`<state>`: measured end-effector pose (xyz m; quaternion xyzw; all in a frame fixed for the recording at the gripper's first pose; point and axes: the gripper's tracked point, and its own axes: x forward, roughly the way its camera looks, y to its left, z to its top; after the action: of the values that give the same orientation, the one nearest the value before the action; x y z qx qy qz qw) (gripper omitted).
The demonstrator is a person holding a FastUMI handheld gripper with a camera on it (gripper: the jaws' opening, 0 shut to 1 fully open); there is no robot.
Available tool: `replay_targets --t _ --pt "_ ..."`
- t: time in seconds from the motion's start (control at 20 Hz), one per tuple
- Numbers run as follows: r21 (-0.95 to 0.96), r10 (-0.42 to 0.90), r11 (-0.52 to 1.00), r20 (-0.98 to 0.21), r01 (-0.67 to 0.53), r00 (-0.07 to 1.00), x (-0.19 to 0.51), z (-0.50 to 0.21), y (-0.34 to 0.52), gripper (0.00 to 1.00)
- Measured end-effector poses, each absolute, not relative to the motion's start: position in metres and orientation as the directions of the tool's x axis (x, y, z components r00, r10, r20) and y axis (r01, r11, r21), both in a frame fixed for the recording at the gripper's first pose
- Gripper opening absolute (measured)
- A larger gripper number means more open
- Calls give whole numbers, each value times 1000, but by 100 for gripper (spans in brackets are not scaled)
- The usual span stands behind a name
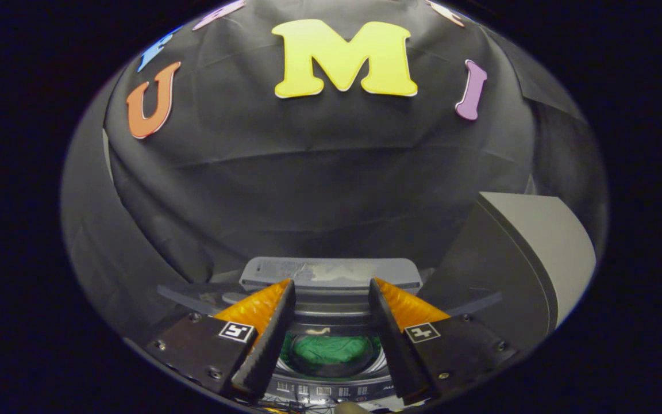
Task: Put the clothes into the washing machine and then close the washing machine lid.
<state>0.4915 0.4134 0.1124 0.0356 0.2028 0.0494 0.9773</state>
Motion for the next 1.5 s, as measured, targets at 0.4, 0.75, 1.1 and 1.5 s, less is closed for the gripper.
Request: replay_targets --t 0.4,0.75,1.1,1.5 --pt "69 116 993 -512 -94 851 460 50 409 89" --pt "45 119 993 -477 -111 871 433 65 394 89" --pt "79 176 984 -338 -159 924 360 125 354 89" --pt "12 118 993 -7 -117 993 243 223 206 100"
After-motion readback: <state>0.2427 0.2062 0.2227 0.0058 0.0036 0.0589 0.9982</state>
